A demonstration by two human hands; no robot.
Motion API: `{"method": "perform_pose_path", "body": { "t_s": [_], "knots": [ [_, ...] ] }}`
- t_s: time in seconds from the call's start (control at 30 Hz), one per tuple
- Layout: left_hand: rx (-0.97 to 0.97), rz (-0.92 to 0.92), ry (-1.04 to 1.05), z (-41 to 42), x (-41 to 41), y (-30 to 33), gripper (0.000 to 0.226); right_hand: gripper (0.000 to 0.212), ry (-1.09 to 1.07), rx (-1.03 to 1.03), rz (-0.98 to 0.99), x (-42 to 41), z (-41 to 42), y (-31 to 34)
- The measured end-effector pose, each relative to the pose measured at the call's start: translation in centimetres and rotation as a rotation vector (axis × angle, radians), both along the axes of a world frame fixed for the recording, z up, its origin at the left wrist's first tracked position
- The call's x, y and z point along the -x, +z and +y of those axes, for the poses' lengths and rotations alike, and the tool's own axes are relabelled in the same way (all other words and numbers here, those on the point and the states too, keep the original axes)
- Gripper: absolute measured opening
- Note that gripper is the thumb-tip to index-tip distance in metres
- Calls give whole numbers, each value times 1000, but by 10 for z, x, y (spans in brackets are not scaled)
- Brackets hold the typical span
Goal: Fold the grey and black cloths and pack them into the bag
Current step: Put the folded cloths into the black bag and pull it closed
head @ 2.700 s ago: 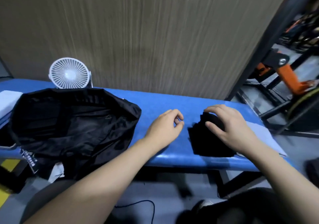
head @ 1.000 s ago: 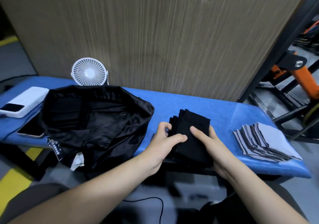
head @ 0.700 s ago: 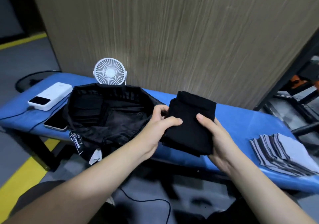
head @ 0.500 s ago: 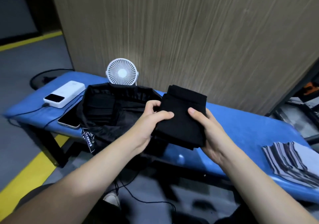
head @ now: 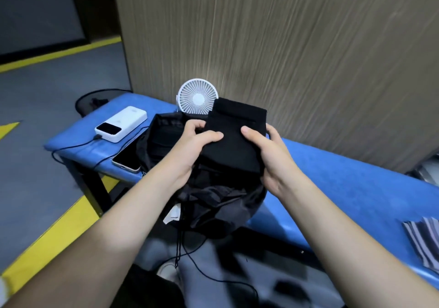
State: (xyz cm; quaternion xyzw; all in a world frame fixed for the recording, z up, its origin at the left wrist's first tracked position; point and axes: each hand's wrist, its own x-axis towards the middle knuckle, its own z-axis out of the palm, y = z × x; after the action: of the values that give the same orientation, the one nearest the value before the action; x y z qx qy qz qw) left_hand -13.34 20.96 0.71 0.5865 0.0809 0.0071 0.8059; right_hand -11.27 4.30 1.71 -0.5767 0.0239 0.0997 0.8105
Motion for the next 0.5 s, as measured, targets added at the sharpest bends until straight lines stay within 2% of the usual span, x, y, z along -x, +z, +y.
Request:
{"method": "perform_pose_path", "body": {
  "t_s": [0.17, 0.3, 0.4, 0.5],
  "knots": [
    [-230, 10, 98, 17, -15, -10, 32, 53, -25, 69, -45, -23, 24, -15],
    [-311, 33, 120, 21, -24, -18, 38, 53, -32, 110, -32, -40, 35, -33],
    [-409, 20, 84, 21, -28, -22, 53, 50, -37, 187, -46, -50, 37, -46],
    [-658, -1, 10, 19, -31, -27, 65, 43, -20, 326, -41, -56, 34, -55]
  ]
}}
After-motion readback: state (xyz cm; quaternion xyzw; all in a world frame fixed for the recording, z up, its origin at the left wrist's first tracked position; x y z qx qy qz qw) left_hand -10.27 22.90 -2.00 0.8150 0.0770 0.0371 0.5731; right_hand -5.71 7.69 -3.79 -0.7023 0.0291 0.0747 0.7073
